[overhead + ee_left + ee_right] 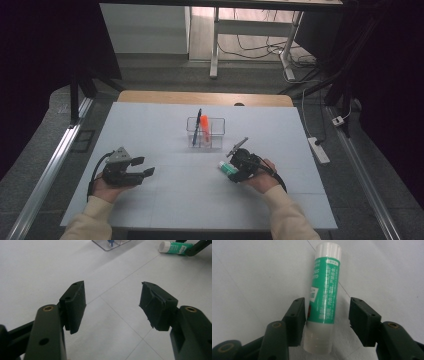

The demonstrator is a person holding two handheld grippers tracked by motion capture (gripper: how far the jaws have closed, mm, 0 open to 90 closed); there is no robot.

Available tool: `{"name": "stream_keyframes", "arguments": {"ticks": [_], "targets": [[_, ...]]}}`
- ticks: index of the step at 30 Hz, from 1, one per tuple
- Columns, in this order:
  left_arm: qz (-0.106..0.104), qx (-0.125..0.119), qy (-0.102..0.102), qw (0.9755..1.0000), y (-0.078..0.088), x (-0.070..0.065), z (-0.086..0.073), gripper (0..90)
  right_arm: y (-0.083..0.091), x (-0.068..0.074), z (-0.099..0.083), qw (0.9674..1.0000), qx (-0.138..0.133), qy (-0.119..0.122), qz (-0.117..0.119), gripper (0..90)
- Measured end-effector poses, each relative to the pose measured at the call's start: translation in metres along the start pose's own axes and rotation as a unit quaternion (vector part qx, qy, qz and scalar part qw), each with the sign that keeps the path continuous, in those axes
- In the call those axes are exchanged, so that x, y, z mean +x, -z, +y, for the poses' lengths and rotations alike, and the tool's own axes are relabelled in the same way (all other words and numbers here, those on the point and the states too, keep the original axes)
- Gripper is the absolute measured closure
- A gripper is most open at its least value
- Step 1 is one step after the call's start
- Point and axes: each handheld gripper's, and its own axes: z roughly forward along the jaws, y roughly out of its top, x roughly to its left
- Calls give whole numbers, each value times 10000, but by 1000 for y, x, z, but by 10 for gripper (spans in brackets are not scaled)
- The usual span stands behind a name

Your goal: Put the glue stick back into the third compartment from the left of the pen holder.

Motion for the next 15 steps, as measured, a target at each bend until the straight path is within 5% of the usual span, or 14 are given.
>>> {"name": "stream_keyframes", "arguments": {"ticks": [8, 15], "targets": [[2, 16, -23, 10000, -1, 0, 0, 373, -2, -1, 3, 9994, 136, -151, 267, 621], [1, 19, -31, 10000, -1, -1, 0, 373, -2, -2, 3, 9994, 182, -197, 204, 647]]}}
